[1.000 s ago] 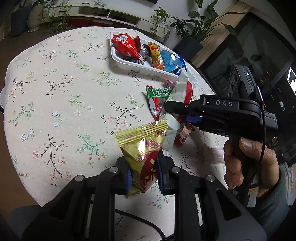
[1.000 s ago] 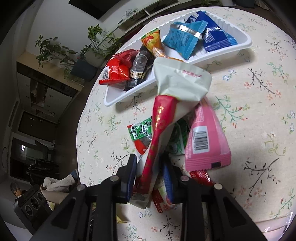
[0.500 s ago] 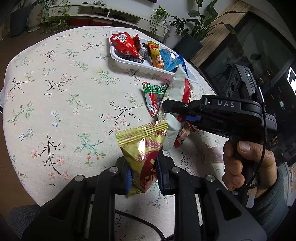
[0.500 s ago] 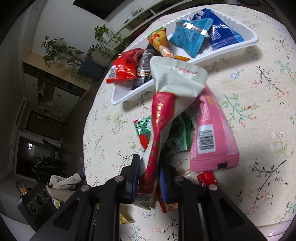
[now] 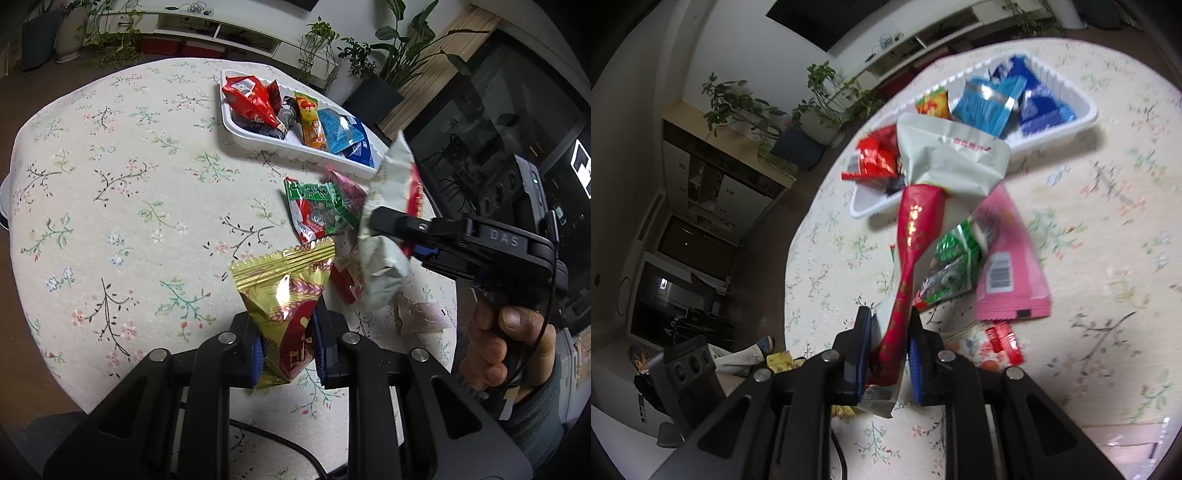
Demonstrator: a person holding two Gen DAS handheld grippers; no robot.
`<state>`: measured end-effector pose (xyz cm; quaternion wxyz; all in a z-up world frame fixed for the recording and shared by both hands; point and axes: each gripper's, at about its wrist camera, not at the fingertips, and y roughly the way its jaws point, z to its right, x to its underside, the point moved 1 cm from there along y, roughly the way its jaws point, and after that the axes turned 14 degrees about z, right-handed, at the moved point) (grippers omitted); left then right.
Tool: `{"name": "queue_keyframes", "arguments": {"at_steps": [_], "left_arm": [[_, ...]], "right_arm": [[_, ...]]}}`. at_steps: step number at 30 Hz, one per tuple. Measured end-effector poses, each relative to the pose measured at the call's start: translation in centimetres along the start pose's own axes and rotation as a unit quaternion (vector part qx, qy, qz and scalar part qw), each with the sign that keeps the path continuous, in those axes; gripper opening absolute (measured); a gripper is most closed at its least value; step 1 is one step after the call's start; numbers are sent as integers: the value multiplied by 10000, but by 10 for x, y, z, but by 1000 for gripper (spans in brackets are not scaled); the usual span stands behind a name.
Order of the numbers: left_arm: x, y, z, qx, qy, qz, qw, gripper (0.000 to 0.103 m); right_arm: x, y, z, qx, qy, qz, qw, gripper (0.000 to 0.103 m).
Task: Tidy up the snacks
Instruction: 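Carry both packets over the tray and release them inside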
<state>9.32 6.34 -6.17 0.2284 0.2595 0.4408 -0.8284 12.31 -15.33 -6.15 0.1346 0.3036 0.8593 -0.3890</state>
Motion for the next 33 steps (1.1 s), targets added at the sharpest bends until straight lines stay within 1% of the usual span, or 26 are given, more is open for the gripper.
{"name": "queue_keyframes", "arguments": {"at_steps": [3,7,11,14,16,17,19,23,25,27,29,33], "left_arm": [[-9,-1,3,31,21,39,10000,19],[-31,0,13,68,182,126,9997,19],[-68,5,25,109,419,215,9988,19],[-103,20,38,8,774,244,9967,19],[-125,36,42,4,844,197,9962,19],[-139,47,46,-18,901,154,9958,19],[-156,64,50,-80,1022,73,9947,19],[-189,111,53,-302,1203,-110,9922,19],[-198,132,52,-361,1206,-237,9918,19],[-206,158,51,-512,1288,-367,9897,19],[-209,176,48,-606,1296,-451,9887,19],[-208,203,42,-727,1293,-568,9873,19]], "right_arm": [[-11,-13,-1,35,-144,139,9998,19],[-30,-25,-1,239,-482,279,9982,19],[-60,-35,2,500,-836,404,9944,19],[-87,-37,0,757,-1228,443,9885,20],[-107,-32,-2,896,-1459,451,9842,20],[-116,-29,-2,941,-1546,441,9825,20],[-135,-18,-4,1063,-1777,394,9775,20],[-159,11,-6,1193,-2147,177,9692,20],[-165,26,-7,1195,-2289,15,9661,19],[-169,46,-9,1215,-2427,-180,9623,19],[-168,63,-10,1241,-2560,-357,9580,20],[-167,90,-8,1271,-2649,-612,9539,20]]}}
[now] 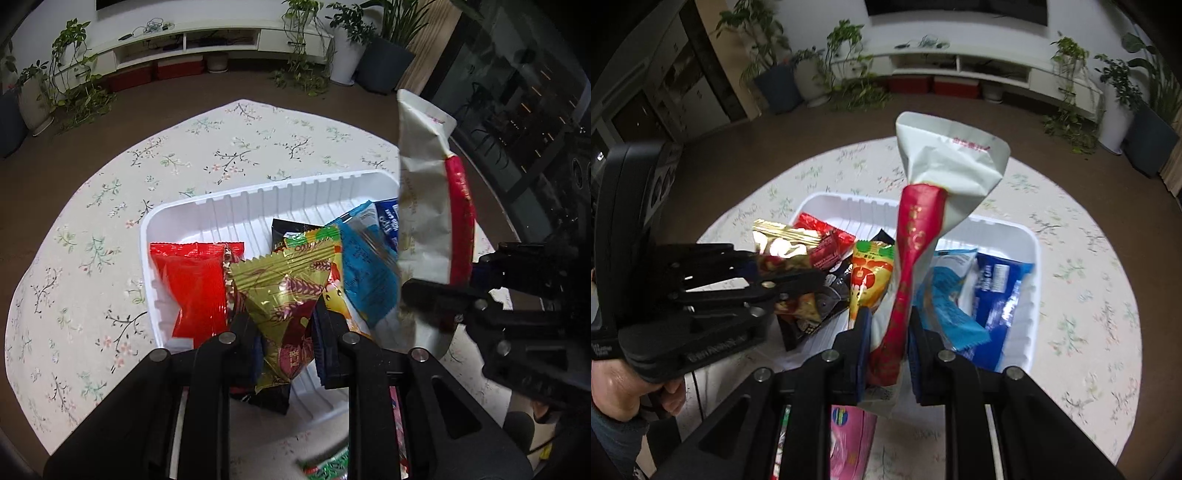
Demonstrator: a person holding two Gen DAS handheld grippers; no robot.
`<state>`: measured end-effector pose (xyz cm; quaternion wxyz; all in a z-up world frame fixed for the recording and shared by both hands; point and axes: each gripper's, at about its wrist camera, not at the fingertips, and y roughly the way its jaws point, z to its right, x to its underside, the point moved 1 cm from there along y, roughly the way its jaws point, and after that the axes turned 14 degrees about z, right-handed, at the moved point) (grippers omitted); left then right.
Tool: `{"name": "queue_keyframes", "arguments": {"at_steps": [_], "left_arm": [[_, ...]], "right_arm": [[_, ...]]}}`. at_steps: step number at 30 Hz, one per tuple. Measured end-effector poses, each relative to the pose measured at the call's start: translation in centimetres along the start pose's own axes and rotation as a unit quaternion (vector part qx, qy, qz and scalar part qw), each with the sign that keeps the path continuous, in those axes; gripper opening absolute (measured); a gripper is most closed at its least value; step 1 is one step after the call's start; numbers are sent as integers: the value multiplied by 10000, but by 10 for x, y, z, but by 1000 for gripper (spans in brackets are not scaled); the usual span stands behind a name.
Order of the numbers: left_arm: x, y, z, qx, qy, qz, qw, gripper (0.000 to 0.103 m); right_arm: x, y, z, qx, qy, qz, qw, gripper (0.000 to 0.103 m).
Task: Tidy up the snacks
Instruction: 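Carry both packets over the tray and release them inside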
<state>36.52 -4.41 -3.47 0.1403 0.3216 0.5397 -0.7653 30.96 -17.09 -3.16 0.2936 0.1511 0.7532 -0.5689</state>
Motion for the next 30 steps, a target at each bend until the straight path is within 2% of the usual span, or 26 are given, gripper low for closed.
{"name": "queue_keyframes", "arguments": {"at_steps": [9,20,24,27,30], "left_arm": [[9,31,0,-28,29,-78,10000,19],[7,43,-5,-69,-58,72,9999,23],[10,40,-10,2,-184,109,9998,23],[11,37,-12,-3,-238,113,9997,24],[12,33,-10,-14,-203,138,9997,29]], "right_arm": [[14,44,1,14,-97,-502,9987,20],[20,47,2,5,94,-464,9989,21],[21,45,4,-51,202,-385,9990,30],[21,44,2,-57,183,-359,9992,42],[21,42,-4,-12,66,-300,9995,45]]}}
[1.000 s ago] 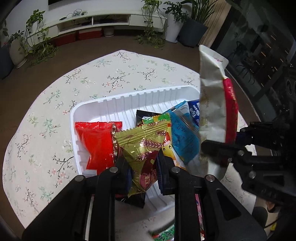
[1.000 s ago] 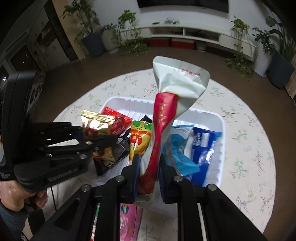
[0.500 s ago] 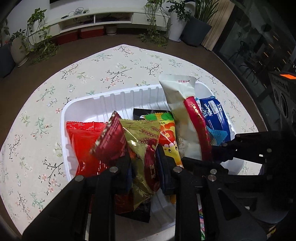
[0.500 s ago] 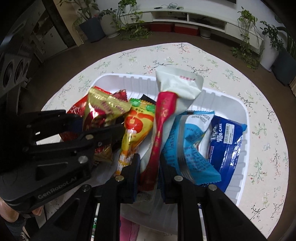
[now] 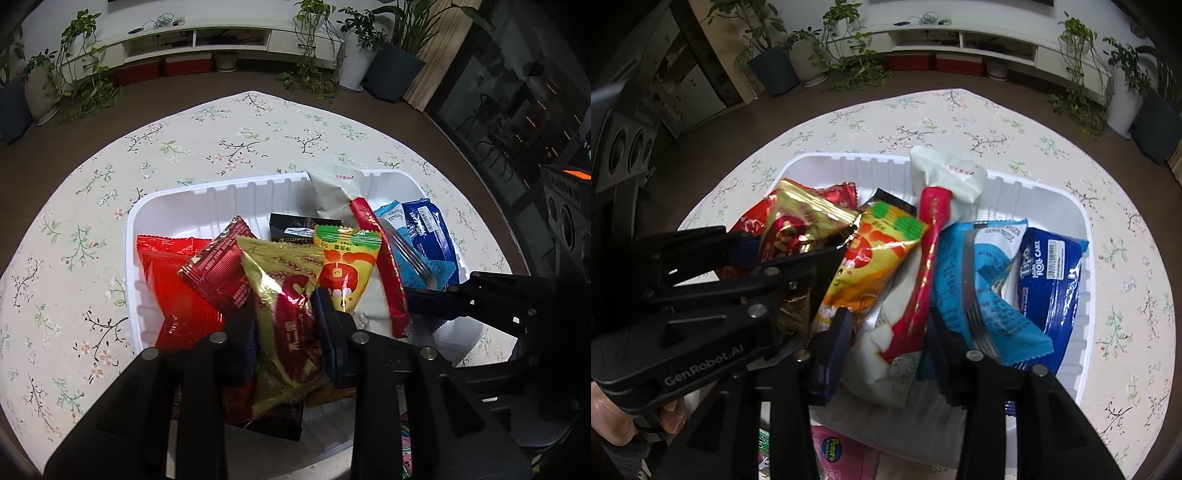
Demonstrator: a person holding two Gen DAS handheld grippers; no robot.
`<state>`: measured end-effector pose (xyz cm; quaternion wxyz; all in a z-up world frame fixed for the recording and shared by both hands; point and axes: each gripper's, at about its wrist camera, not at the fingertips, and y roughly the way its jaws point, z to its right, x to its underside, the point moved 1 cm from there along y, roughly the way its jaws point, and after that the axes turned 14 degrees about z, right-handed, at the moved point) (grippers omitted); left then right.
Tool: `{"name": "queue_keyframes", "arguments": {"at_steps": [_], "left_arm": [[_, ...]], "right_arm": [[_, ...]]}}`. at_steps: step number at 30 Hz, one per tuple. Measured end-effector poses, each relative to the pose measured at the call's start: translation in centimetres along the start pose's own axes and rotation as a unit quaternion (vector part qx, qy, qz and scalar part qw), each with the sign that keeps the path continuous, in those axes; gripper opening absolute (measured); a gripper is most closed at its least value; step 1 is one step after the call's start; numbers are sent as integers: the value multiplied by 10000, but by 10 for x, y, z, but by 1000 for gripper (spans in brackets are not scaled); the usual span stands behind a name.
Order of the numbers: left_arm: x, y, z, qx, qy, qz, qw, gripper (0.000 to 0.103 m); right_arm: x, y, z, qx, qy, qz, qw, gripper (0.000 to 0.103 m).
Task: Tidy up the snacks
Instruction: 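Carry both packets over the tray and release them inside, then move both tools back toward the remaining packets on the table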
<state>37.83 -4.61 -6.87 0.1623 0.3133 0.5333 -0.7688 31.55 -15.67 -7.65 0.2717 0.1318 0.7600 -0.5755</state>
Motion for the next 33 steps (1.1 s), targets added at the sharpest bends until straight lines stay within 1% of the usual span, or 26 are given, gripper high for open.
{"name": "queue_keyframes", "arguments": {"at_steps": [2,4,5,6,8,9,10,11,12,13,14,16,19,20,22,23,25,27,29,31,33], "left_arm": [[0,-4,0,-17,10,20,10000,31],[1,-10,1,-8,19,54,10000,43],[1,-14,1,15,10,98,10000,44],[0,-17,2,28,13,125,9999,48],[-1,-29,5,23,35,232,9997,57],[-2,-34,7,8,50,286,9996,64],[-2,-39,8,15,64,336,9994,67],[-2,-48,10,42,66,407,9991,68],[-3,-55,11,52,51,449,9990,71],[-2,-61,12,63,39,492,9988,77],[-1,-71,13,87,20,561,9984,81],[5,-95,15,157,-25,758,9970,102],[17,-125,18,313,-18,949,9950,103],[25,-138,23,353,60,1012,9942,103],[39,-155,33,270,377,1085,9930,103],[53,-165,43,175,733,1110,9910,103],[78,-176,58,109,1094,1090,9879,103],[101,-184,66,115,1211,1011,9874,103],[123,-190,71,135,1177,901,9889,103],[148,-196,71,162,927,714,9930,103],[165,-197,68,204,769,672,9946,103]], "right_arm": [[1,-2,-1,18,-2,28,10000,46],[1,-4,-2,20,23,64,10000,46],[1,-6,-2,30,35,95,9999,46],[1,-9,-3,43,36,124,9999,46],[1,-15,-3,68,39,202,9998,47],[1,-20,-3,83,41,250,9996,49],[1,-25,-5,95,32,306,9995,52],[1,-31,-5,102,20,369,9993,53],[1,-36,-6,106,13,421,9991,53],[1,-45,-8,107,2,509,9986,56],[2,-53,-8,106,-21,594,9982,59],[7,-73,-11,34,-45,803,9968,73],[20,-104,-14,-310,9,1123,9932,84],[30,-118,-16,-413,12,1232,9915,85],[46,-137,-18,-501,62,1401,9889,88],[54,-146,-18,-561,153,1494,9871,89],[75,-165,-12,-671,489,1649,9828,91],[94,-179,-6,-695,798,1745,9790,92],[118,-191,-2,-658,992,1812,9762,93],[138,-199,-2,-572,1049,1815,9761,93],[159,-207,-6,-592,1130,1769,9759,93]]}}
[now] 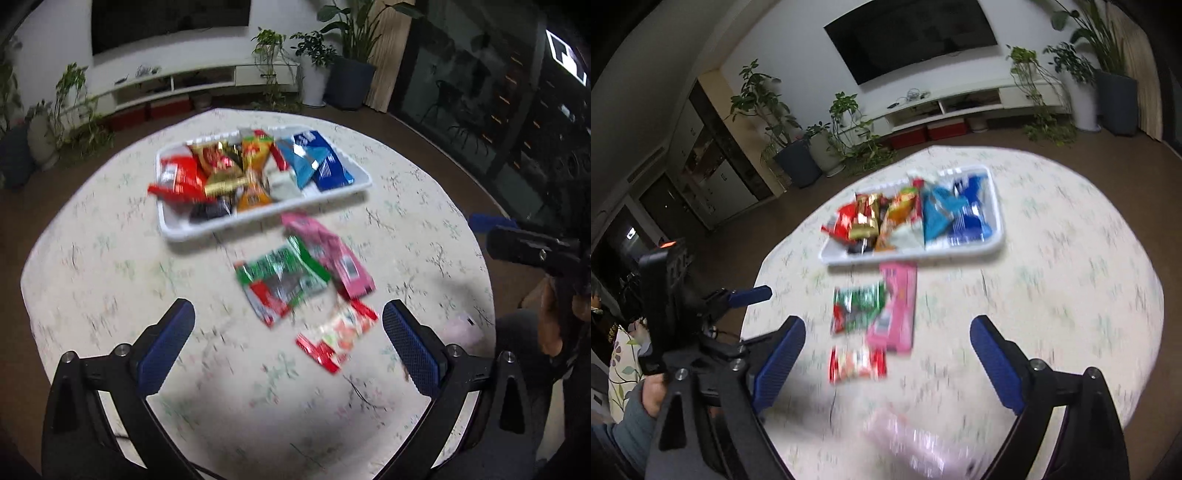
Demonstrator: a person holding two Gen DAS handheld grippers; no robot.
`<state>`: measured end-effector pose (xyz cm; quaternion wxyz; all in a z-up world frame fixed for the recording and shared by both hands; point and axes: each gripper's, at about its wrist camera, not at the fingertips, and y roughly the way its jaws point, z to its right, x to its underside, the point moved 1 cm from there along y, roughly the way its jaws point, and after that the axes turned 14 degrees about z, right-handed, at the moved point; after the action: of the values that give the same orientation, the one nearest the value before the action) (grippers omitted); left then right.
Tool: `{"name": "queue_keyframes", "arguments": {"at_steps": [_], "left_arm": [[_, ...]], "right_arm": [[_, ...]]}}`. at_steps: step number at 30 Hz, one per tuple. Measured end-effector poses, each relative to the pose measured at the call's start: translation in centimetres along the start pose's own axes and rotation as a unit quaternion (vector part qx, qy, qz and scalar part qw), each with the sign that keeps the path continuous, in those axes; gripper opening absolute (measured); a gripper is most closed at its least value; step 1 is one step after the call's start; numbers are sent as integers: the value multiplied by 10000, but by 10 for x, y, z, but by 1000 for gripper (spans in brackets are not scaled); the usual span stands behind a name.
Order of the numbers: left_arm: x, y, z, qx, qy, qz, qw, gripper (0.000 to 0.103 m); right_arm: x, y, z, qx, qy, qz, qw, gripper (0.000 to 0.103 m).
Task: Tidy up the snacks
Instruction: 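Move both tools back toward the remaining packets on the table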
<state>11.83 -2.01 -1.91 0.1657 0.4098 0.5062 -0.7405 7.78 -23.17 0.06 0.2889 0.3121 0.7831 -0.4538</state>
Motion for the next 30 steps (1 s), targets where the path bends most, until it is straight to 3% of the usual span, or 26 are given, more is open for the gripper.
{"name": "queue_keyframes", "arguments": {"at_steps": [4,8,12,14,16,18,20,24,30], "left_arm": [[24,5,10,128,139,-258,9995,103],[26,12,26,361,659,-434,9962,103],[26,30,49,661,1538,-819,9825,102],[28,40,56,776,1807,-1028,9751,98],[30,52,57,777,1967,-1237,9695,84],[31,61,60,838,2126,-1401,9634,78],[30,67,62,945,2163,-1502,9601,72],[29,78,66,1048,2209,-1655,9554,72],[28,94,62,1119,2049,-2009,9514,55]], "right_arm": [[28,-15,-5,16,-158,-250,9996,93],[47,-24,-10,169,-574,-477,9971,93],[52,-31,-8,169,-691,-538,9960,92],[53,-34,-7,163,-721,-546,9958,91],[54,-36,-6,154,-756,-569,9954,91],[55,-37,-5,121,-823,-619,9946,91],[57,-38,-5,124,-898,-680,9936,91],[57,-39,-1,96,-875,-727,9935,91],[57,-38,3,40,-893,-810,9927,88]]}}
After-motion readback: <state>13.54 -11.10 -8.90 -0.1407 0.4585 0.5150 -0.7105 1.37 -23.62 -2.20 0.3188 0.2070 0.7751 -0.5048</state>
